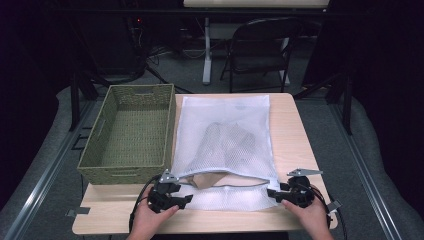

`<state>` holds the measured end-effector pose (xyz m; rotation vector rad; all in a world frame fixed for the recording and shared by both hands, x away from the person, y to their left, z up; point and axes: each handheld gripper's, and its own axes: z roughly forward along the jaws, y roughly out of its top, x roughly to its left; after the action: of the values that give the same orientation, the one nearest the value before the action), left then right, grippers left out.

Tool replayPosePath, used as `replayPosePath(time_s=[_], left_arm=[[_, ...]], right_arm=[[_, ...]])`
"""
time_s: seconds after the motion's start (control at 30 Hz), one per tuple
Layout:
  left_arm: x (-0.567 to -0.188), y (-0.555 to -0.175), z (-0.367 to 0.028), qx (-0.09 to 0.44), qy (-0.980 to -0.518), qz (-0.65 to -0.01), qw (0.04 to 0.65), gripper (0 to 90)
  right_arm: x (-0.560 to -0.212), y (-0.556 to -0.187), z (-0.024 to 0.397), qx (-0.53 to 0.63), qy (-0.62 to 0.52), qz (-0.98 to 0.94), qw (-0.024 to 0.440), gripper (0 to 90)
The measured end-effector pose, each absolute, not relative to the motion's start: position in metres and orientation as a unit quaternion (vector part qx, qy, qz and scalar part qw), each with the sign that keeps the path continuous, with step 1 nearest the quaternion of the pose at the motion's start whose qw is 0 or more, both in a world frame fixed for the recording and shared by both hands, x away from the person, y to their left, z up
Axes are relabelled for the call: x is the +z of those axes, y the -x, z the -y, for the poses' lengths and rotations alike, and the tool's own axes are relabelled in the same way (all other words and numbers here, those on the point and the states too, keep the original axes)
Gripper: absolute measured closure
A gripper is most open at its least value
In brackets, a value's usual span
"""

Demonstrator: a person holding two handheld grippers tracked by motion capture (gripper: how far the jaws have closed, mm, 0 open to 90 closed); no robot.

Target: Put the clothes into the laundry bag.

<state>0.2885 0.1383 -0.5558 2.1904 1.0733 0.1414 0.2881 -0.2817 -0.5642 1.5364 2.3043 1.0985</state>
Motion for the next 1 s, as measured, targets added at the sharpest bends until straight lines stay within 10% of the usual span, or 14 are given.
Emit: replayPosePath(time_s=[1.0], left_arm=[[-0.556,-0.280,-0.147,0.051,-0.835,-0.437,0.330,31.0]], right_arm=[[-0.560,-0.295,0.277,0.342,-0.492,-0.798,0.056,87.1]])
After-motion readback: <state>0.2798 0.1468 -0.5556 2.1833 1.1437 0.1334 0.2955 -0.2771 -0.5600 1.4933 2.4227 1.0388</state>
